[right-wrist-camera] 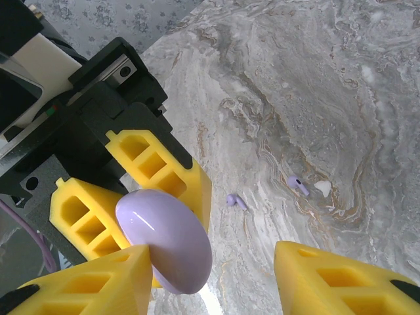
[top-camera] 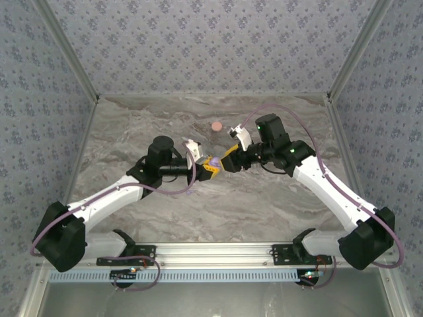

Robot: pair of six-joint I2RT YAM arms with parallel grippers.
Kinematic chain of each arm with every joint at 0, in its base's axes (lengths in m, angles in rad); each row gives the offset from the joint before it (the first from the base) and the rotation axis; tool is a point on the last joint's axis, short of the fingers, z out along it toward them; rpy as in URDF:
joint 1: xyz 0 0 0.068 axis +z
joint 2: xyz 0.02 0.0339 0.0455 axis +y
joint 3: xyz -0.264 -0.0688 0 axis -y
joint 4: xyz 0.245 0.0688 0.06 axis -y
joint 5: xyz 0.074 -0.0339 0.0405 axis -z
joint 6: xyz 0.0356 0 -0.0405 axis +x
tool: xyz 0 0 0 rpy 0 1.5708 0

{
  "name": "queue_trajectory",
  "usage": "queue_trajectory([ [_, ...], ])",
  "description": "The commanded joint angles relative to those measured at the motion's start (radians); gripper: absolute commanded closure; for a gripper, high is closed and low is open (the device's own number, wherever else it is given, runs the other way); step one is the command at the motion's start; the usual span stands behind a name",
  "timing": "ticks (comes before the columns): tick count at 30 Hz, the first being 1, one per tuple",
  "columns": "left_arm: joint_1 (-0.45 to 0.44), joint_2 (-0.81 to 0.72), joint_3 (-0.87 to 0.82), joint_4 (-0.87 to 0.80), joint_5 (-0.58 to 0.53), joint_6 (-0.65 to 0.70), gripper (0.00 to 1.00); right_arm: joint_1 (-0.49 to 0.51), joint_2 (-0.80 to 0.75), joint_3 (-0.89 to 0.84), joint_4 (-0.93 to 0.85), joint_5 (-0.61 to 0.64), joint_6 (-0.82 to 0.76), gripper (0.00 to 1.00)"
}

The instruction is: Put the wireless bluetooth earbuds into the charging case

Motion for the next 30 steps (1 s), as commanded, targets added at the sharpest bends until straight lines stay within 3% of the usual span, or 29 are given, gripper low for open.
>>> queue_trajectory([
  [1, -0.027, -0.039, 0.01, 0.052, 0.067, 0.018, 1.0, -0.011, 0.021, 0.008, -0.012, 0.033, -0.002, 0.48],
  [7, -0.027, -0.018, 0.025, 0.048, 0.044, -0.006, 0.99, 0.015, 0.029, 0.024, -0.043, -0.035, -0.05, 0.48],
  [16, -0.027, -0.001, 0.049, 0.036, 0.074, -0.016, 0.98, 0.045, 0.064, 0.065, -0.072, -0.038, -0.075, 0.51],
  [20, -0.026, 0.002, 0.051, 0.033, 0.069, -0.023, 0.97, 0.049, 0.068, 0.072, -0.068, -0.038, -0.075, 0.69],
  [23, -0.027, 0.006, 0.051, 0.04, 0.05, -0.041, 0.93, 0.048, 0.061, 0.07, -0.064, -0.034, -0.077, 0.76],
  [30, -0.025, 0.019, 0.051, 0.061, -0.013, -0.093, 0.81, 0.041, 0.011, 0.045, -0.037, -0.005, -0.068, 0.81],
])
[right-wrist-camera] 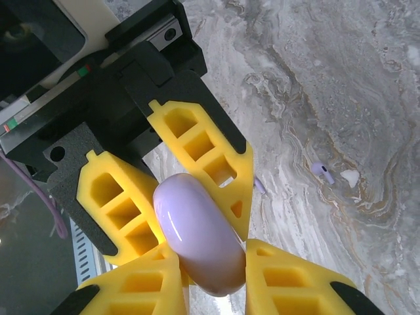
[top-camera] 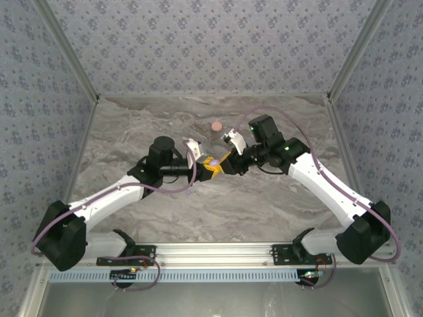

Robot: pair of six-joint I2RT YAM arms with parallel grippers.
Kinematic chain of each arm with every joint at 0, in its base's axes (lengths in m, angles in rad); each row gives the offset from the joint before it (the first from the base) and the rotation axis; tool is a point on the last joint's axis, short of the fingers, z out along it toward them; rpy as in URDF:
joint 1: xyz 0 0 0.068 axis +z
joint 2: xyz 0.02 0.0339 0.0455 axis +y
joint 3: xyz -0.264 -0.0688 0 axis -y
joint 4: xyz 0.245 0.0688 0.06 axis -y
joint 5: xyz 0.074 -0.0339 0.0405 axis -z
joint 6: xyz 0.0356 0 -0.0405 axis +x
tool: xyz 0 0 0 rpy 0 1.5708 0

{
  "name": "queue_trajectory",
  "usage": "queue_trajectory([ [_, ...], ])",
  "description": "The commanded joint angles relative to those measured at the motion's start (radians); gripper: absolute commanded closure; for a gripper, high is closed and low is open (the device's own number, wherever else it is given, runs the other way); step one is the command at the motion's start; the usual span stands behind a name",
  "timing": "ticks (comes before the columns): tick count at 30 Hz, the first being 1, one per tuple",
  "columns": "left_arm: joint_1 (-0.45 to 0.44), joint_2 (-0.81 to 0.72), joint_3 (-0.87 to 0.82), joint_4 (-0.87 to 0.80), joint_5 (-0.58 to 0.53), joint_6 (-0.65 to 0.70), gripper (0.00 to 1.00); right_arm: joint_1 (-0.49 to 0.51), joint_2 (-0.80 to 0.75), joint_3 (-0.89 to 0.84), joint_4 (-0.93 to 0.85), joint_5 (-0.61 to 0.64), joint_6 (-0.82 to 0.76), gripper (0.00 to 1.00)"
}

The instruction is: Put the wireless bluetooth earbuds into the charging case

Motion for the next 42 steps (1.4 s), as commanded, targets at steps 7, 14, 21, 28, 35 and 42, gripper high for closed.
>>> queue_trajectory([
  [7, -0.015, 0.011, 0.047, 0.066, -0.01, -0.038, 0.72, -0.009, -0.037, 0.0, 0.045, 0.033, 0.019, 0.82],
  [14, -0.011, 0.004, 0.04, 0.069, -0.019, -0.044, 0.66, -0.019, -0.04, 0.0, 0.054, 0.037, 0.03, 0.82],
  [21, -0.004, -0.002, 0.037, 0.076, -0.024, -0.053, 0.65, -0.024, -0.04, 0.0, 0.053, 0.037, 0.032, 0.82],
  [28, 0.001, -0.005, 0.033, 0.082, -0.021, -0.06, 0.64, -0.029, -0.041, 0.0, 0.051, 0.043, 0.033, 0.82],
  [35, 0.003, -0.007, 0.032, 0.082, -0.018, -0.061, 0.62, -0.034, -0.046, 0.0, 0.055, 0.041, 0.038, 0.82],
  [42, 0.004, -0.01, 0.032, 0.085, 0.0, -0.06, 0.65, -0.035, -0.044, 0.0, 0.056, 0.031, 0.04, 0.82],
])
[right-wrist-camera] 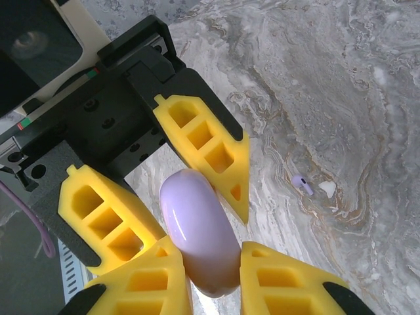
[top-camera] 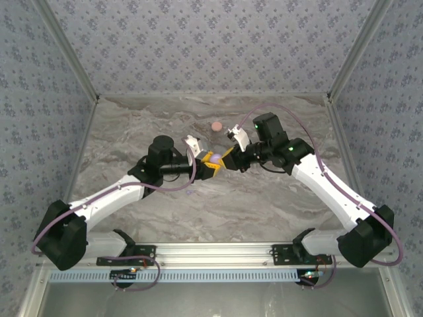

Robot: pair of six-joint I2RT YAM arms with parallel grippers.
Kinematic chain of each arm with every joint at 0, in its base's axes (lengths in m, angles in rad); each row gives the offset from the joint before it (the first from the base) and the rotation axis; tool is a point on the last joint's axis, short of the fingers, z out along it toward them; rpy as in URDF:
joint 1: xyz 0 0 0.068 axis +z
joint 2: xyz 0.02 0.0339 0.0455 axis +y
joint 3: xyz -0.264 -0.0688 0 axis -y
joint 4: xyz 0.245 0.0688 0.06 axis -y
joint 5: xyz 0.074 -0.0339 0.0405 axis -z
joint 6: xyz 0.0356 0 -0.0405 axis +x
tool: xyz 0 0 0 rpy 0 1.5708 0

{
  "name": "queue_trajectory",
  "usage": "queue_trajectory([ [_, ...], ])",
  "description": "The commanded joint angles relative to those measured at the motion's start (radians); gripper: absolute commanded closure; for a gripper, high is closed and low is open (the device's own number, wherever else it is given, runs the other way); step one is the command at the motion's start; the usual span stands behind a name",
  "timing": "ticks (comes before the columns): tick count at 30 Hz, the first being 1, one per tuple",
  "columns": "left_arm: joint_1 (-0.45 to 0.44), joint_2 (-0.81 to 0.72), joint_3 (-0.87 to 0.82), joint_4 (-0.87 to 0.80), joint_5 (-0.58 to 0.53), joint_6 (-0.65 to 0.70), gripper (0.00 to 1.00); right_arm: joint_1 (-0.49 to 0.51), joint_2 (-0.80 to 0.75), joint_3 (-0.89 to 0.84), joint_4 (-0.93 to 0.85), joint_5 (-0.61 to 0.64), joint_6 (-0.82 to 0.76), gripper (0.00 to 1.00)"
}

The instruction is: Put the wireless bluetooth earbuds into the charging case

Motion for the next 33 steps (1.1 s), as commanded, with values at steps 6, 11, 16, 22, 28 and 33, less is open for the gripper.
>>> queue_trajectory([
  [6, 0.002, -0.011, 0.031, 0.045, 0.068, -0.01, 0.67, -0.005, -0.014, 0.001, 0.013, -0.024, 0.006, 0.82],
  [11, 0.001, -0.005, 0.037, 0.045, 0.087, -0.009, 0.71, -0.001, -0.004, 0.001, 0.004, -0.037, -0.002, 0.82],
  [16, 0.001, -0.001, 0.04, 0.049, 0.106, -0.01, 0.7, 0.005, 0.007, 0.004, -0.011, -0.05, -0.014, 0.81],
  [22, 0.002, -0.002, 0.043, 0.05, 0.13, -0.005, 0.69, 0.016, 0.021, 0.013, -0.024, -0.059, -0.026, 0.81],
  [28, 0.0, -0.002, 0.047, 0.042, 0.158, 0.01, 0.74, 0.022, 0.028, 0.021, -0.029, -0.056, -0.034, 0.81],
  [33, -0.002, 0.002, 0.048, 0.011, 0.16, 0.043, 0.83, 0.022, 0.026, 0.022, -0.029, -0.028, -0.025, 0.79],
])
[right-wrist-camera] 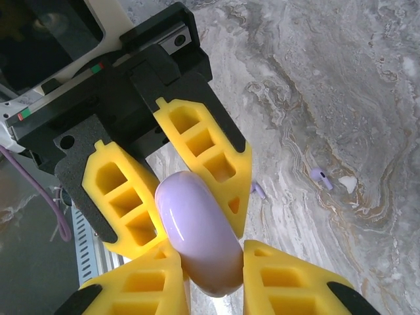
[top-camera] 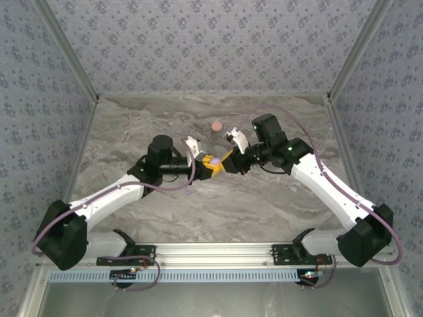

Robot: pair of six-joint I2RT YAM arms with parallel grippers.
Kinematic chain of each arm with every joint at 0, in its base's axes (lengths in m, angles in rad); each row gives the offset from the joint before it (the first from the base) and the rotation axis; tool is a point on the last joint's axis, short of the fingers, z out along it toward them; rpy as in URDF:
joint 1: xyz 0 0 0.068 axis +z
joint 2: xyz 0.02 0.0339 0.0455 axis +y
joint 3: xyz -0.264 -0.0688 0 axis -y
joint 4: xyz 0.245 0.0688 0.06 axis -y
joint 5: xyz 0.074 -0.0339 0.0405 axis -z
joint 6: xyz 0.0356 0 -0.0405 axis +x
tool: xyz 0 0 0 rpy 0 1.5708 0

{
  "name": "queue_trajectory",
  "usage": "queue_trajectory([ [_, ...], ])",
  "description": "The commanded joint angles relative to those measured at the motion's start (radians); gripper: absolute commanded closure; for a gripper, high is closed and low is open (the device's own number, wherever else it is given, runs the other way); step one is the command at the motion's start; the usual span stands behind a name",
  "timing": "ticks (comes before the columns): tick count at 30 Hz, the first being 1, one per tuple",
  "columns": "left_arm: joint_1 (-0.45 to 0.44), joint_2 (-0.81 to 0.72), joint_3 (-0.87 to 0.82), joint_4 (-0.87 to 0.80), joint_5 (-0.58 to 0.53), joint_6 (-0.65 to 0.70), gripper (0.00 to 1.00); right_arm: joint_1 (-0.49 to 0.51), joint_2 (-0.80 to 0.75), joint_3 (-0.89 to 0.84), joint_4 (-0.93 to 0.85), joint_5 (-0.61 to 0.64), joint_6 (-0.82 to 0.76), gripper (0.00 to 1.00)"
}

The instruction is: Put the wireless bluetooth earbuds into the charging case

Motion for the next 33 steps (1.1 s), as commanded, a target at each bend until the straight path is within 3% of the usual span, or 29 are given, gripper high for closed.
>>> queue_trajectory([
  [1, -0.016, -0.002, 0.046, 0.029, 0.065, 0.044, 0.85, 0.01, 0.014, 0.019, 0.008, 0.034, 0.007, 0.77],
  [8, -0.03, -0.018, 0.032, 0.002, 0.06, 0.108, 0.9, -0.01, -0.014, 0.0, 0.058, 0.126, 0.057, 0.55],
  [27, -0.045, -0.045, 0.013, 0.019, 0.069, 0.136, 0.9, -0.032, 0.007, 0.0, 0.048, 0.229, 0.097, 0.45],
  [30, -0.045, -0.035, 0.012, 0.021, 0.029, 0.121, 0.9, -0.032, 0.001, 0.0, 0.05, 0.233, 0.099, 0.44],
  [33, -0.044, -0.019, 0.012, 0.009, -0.088, 0.105, 0.9, -0.033, -0.014, 0.0, 0.056, 0.258, 0.108, 0.4],
])
